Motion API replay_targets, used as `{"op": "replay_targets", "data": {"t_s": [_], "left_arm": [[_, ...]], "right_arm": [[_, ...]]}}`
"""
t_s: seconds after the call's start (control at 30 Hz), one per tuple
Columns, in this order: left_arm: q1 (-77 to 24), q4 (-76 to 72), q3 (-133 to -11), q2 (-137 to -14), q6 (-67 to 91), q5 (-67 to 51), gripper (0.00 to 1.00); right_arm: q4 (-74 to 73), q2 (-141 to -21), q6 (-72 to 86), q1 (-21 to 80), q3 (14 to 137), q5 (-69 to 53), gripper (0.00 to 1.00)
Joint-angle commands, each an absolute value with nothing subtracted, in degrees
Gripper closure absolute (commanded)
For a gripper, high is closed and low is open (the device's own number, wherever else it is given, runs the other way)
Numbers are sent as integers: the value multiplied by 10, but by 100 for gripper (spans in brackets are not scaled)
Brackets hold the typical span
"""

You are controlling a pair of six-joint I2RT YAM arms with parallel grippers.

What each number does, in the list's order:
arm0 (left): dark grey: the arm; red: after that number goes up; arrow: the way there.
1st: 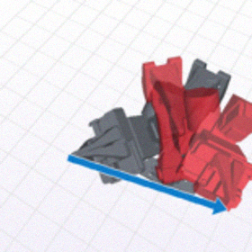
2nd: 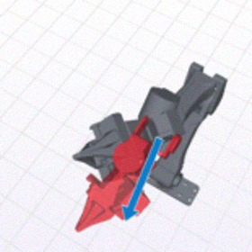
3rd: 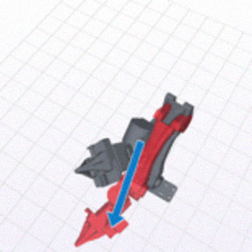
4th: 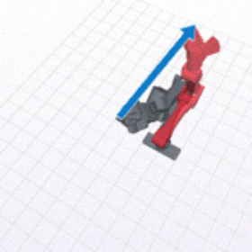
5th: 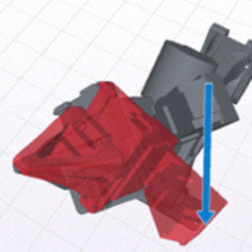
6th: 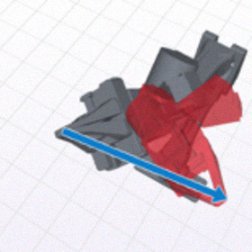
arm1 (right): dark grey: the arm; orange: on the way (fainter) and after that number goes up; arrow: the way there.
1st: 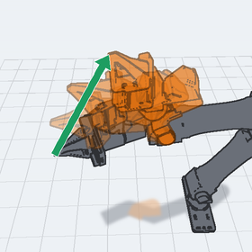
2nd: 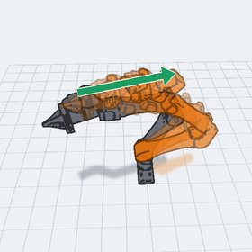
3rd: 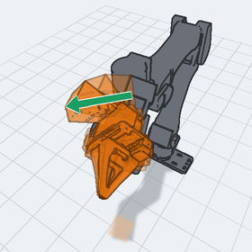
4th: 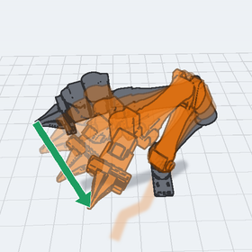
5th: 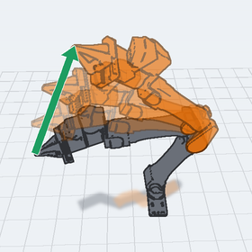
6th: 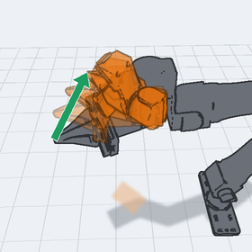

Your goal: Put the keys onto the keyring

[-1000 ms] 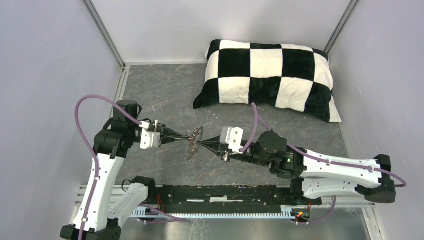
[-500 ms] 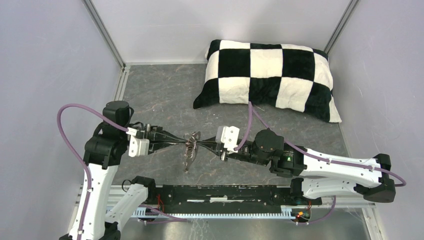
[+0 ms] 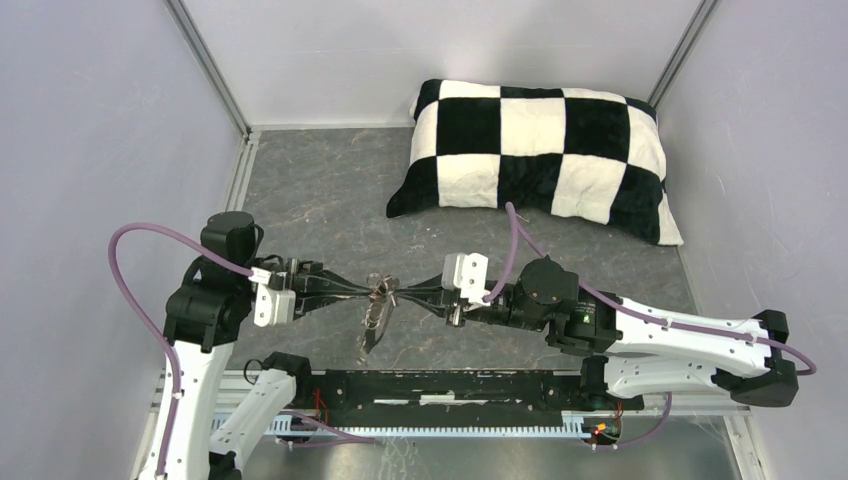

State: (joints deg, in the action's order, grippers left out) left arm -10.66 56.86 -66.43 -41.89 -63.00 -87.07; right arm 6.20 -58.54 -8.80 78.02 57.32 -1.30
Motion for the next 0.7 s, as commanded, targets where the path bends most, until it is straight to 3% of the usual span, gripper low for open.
{"op": "replay_targets", "data": {"t_s": [0.0,0.4,0.67], "left_arm": [[-107,555,-652,-415,-676,-866,98],[-108,553,-636,-403,-724,-860,98],[-110,553,-601,-360,-877,-832,98]], "right_arm": [[69,-568,-64,783,580,-82,100],[59,-594,-32,783,624,-84,100],[19,-626,-20,782,674,-61,100]]}}
